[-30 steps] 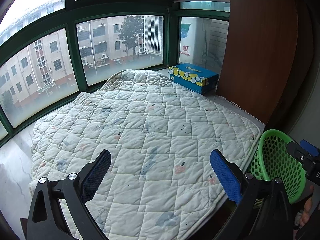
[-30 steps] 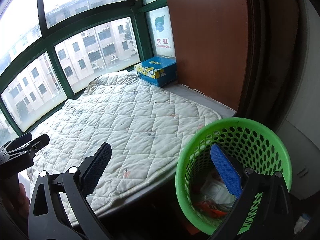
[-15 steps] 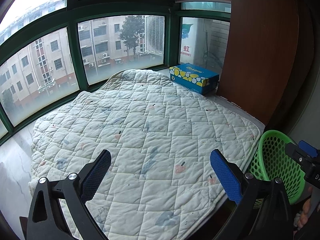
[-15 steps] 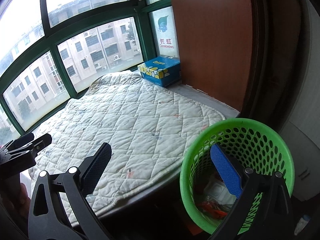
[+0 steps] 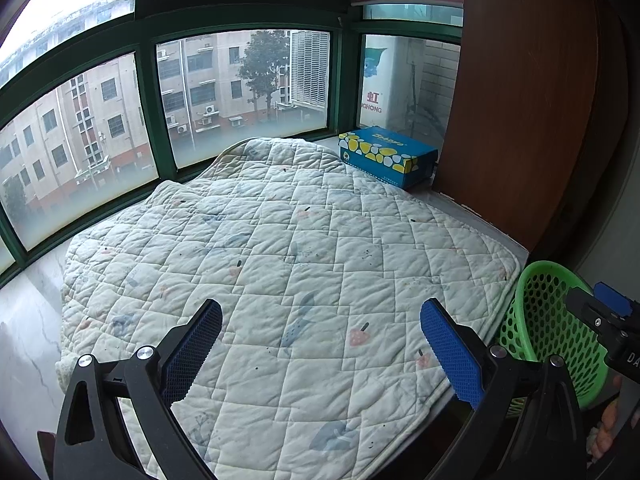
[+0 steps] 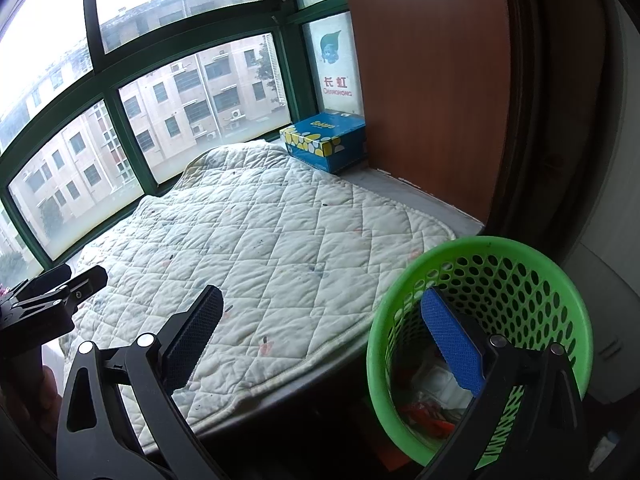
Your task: Collect trash
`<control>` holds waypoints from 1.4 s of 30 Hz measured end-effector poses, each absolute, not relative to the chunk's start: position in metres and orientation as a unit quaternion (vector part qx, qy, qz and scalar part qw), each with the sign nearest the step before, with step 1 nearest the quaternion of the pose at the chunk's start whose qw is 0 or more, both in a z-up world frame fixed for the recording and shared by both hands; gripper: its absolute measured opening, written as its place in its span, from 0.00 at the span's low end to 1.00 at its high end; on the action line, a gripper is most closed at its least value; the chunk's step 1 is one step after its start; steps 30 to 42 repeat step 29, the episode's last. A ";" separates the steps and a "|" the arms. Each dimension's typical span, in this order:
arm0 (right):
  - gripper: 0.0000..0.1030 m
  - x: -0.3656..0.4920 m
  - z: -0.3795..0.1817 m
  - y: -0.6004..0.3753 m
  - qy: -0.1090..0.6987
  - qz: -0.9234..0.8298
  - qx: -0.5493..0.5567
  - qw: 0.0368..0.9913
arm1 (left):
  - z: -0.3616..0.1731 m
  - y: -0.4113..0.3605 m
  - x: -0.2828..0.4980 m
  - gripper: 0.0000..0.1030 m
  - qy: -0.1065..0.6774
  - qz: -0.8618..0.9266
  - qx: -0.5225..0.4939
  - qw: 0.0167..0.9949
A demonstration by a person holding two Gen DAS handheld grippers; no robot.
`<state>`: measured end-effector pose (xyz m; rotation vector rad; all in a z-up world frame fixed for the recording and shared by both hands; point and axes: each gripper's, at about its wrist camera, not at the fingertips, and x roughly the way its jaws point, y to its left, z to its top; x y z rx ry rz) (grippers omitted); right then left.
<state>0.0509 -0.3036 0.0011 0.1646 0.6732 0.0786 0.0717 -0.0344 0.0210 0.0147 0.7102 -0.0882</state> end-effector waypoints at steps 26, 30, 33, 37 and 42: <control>0.95 0.052 -0.001 -0.297 0.333 0.047 0.080 0.939 | 0.020 -0.038 0.070 0.93 0.342 -0.032 0.008 0.939; 0.95 0.053 -0.001 -0.296 0.333 0.048 0.079 0.938 | 0.019 -0.038 0.070 0.93 0.343 -0.031 0.008 0.939; 0.95 0.053 -0.001 -0.296 0.333 0.048 0.079 0.938 | 0.019 -0.038 0.070 0.93 0.343 -0.031 0.008 0.939; 0.95 0.053 -0.001 -0.296 0.333 0.048 0.079 0.938 | 0.019 -0.038 0.070 0.93 0.343 -0.031 0.008 0.939; 0.95 0.053 -0.001 -0.296 0.333 0.048 0.079 0.938 | 0.019 -0.038 0.070 0.93 0.343 -0.031 0.008 0.939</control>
